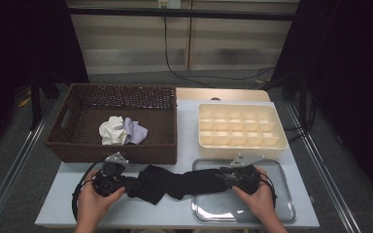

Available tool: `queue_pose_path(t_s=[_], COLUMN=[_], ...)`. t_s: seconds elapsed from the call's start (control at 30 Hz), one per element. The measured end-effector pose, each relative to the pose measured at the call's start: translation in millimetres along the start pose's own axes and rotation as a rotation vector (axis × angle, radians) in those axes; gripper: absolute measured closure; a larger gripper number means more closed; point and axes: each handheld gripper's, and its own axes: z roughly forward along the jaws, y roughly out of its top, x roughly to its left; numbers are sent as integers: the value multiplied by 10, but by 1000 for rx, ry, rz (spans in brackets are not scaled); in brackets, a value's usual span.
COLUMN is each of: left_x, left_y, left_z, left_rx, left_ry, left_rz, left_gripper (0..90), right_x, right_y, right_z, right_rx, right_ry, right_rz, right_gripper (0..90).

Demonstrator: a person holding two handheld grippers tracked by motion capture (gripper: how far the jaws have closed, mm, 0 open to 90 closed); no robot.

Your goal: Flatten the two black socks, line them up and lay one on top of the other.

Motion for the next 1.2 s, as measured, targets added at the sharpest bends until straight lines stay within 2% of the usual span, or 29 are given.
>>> queue_pose_path(t_s=[0.1,0.27,0.3,0.43,0.63,0.7,0.73,0.83,0.87,0.93,1.0,1.07,1.2], left_x=[63,69,75,81,70,76,95,116,109,104,86,43,-17], left_y=[-17,-12,-10,-10,7,4,-4,-23,-27,-34,-38,-35,-23], left_z=[-40,-61,-82,-107,-89,-75,-67,-97,-103,-113,-116,-111,-123], left_rx=[-11,-25,-28,-23,-20,-26,-28,-49,-50,-51,-54,-54,-42], left_ry=[-1,7,19,4,16,22,43,24,44,46,34,49,48], left_rz=[-14,-21,-15,-24,-17,-17,-27,-45,-34,-28,-19,-3,21], left_gripper=[746,744,747,752,743,704,665,584,566,536,539,546,563], right_x=[-22,-19,-17,-16,-8,-3,4,4,2,0,-1,-1,2], right_y=[-14,-13,-15,-16,-10,-6,-5,-4,-4,-5,-5,-4,2], right_z=[-21,-20,-21,-20,-11,-9,-5,-5,-5,-3,-2,0,4], right_rx=[1,2,1,0,-3,0,-1,-1,-1,-3,-4,-4,-2], right_ry=[-10,-12,-16,-16,-9,-12,-12,-9,-7,-4,-2,-1,3], right_rz=[11,9,9,11,15,9,11,11,11,13,14,12,5], right_gripper=[653,653,653,651,619,612,599,599,598,594,594,594,594])
